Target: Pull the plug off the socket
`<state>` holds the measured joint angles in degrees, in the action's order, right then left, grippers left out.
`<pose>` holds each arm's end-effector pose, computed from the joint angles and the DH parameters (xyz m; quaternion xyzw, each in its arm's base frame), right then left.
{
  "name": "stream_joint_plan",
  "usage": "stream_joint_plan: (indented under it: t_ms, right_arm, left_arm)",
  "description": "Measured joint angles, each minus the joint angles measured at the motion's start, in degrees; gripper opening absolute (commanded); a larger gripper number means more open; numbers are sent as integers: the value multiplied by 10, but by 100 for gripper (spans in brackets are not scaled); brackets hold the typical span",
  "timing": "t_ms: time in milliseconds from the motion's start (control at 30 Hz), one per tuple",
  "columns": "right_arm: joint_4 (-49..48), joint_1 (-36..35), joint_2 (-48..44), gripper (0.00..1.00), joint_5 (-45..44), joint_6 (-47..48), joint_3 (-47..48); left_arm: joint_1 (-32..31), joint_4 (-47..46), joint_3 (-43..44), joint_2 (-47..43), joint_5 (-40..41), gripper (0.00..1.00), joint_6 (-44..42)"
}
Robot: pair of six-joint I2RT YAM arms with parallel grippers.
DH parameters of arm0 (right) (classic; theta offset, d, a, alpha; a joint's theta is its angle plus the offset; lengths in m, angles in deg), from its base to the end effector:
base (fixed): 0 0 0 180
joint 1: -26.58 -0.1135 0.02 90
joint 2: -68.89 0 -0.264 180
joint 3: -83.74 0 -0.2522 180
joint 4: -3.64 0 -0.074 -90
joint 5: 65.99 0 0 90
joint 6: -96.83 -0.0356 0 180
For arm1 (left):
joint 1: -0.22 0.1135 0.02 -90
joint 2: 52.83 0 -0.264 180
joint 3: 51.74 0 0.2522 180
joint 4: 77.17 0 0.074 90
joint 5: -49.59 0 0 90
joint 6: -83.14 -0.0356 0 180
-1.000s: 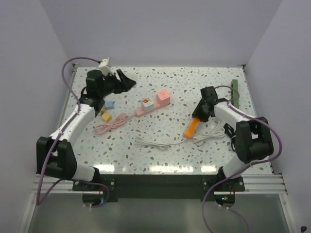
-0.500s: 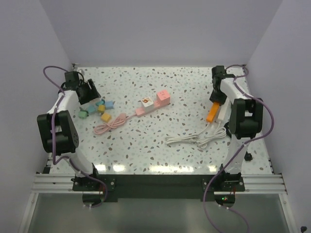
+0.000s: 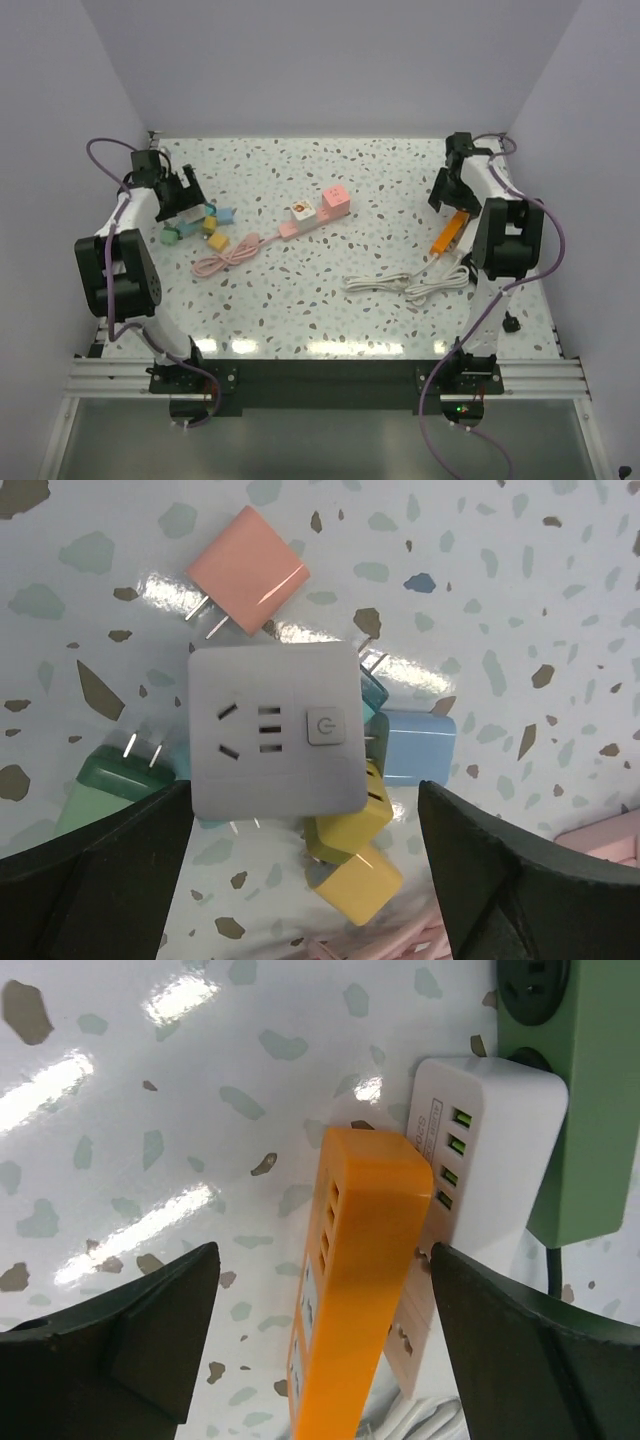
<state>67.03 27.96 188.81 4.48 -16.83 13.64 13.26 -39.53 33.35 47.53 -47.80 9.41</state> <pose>0.4303 -0.0223 0.1954 0.2353 0.9467 -0.1372 0.1719 0.3680 0.0805 0.2196 -0.2195 0.9205 -0.0700 0.3155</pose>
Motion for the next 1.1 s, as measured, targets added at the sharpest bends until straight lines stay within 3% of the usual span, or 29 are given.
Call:
stream_joint_plan:
  t_ms: [67, 233, 467, 667, 800, 1100]
  right_arm:
    - [9, 0, -13, 98, 5, 1, 8]
    - [10, 0, -106, 99, 48, -3, -4]
    - [-32, -19, -287, 98, 133, -25, -134]
    - [-47, -68, -303, 98, 179, -37, -219]
    - [-52, -78, -304, 98, 194, -39, -239]
    - [-66, -82, -350, 98, 209, -43, -272]
  left_arm:
    - [-4, 0, 0, -20, -7, 100, -1]
    - [-59, -1, 1, -90, -14, 100, -25]
    - [-273, 11, 28, -101, -26, 100, -55]
    - [-391, 2, 40, -53, -14, 100, -81]
    - [-418, -6, 58, -5, -7, 100, -153]
    - [-418, -7, 121, 79, 12, 100, -322]
